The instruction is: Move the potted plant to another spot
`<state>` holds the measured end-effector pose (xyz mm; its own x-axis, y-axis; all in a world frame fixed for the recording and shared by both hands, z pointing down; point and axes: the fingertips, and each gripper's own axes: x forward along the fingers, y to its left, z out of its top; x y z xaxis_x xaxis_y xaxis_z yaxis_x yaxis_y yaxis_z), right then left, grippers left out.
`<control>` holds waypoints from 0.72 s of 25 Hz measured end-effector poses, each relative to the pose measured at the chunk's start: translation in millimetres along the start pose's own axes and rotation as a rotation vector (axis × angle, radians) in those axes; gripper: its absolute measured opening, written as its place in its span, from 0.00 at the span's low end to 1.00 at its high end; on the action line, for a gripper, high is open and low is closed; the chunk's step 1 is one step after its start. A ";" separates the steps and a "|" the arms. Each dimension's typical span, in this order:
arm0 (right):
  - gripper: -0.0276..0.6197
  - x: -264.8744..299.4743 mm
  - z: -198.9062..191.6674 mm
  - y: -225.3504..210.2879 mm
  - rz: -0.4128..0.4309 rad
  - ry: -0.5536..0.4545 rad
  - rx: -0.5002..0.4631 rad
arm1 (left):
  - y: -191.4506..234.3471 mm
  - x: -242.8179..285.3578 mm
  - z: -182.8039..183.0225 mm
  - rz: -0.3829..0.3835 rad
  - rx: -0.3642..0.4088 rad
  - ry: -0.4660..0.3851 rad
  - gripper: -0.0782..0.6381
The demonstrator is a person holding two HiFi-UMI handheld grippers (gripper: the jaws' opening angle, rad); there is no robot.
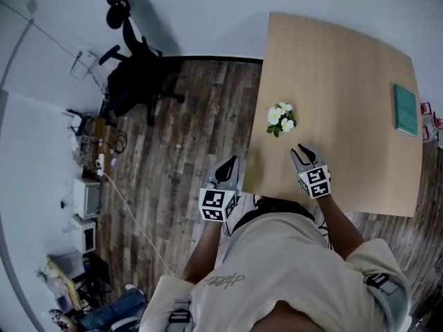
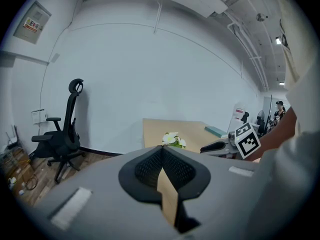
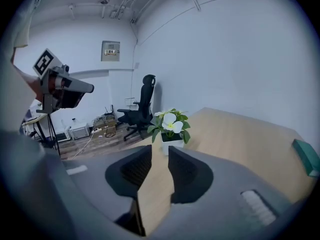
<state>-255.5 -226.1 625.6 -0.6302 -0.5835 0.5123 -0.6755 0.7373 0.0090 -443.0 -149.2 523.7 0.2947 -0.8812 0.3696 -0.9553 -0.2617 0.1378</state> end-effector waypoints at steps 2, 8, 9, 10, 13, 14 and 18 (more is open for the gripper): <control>0.12 -10.5 0.8 -3.0 -0.030 -0.009 0.018 | -3.6 -4.1 -1.2 -0.020 0.008 0.001 0.13; 0.05 -39.7 10.2 7.0 -0.054 -0.045 0.070 | -7.9 -13.4 -1.9 -0.052 0.030 -0.001 0.13; 0.05 -45.9 14.8 7.9 -0.056 -0.058 0.080 | -10.0 -13.7 -0.7 -0.058 0.031 -0.004 0.13; 0.05 -51.5 20.3 9.1 -0.057 -0.073 0.090 | -11.7 -14.0 1.0 -0.064 0.028 -0.008 0.13; 0.05 -63.6 39.9 17.7 -0.036 -0.112 0.105 | -14.1 -13.5 6.3 -0.083 -0.003 -0.006 0.13; 0.05 -66.7 46.8 21.2 -0.024 -0.125 0.102 | -14.7 -12.3 8.5 -0.087 -0.006 -0.003 0.13; 0.05 -78.4 74.4 25.5 0.013 -0.181 0.060 | -23.8 -4.3 27.7 -0.098 0.048 -0.016 0.13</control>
<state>-251.8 -186.9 521.8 -0.6943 -0.6295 0.3488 -0.6847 0.7270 -0.0508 -422.2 -150.1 493.3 0.3867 -0.8565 0.3418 -0.9221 -0.3651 0.1283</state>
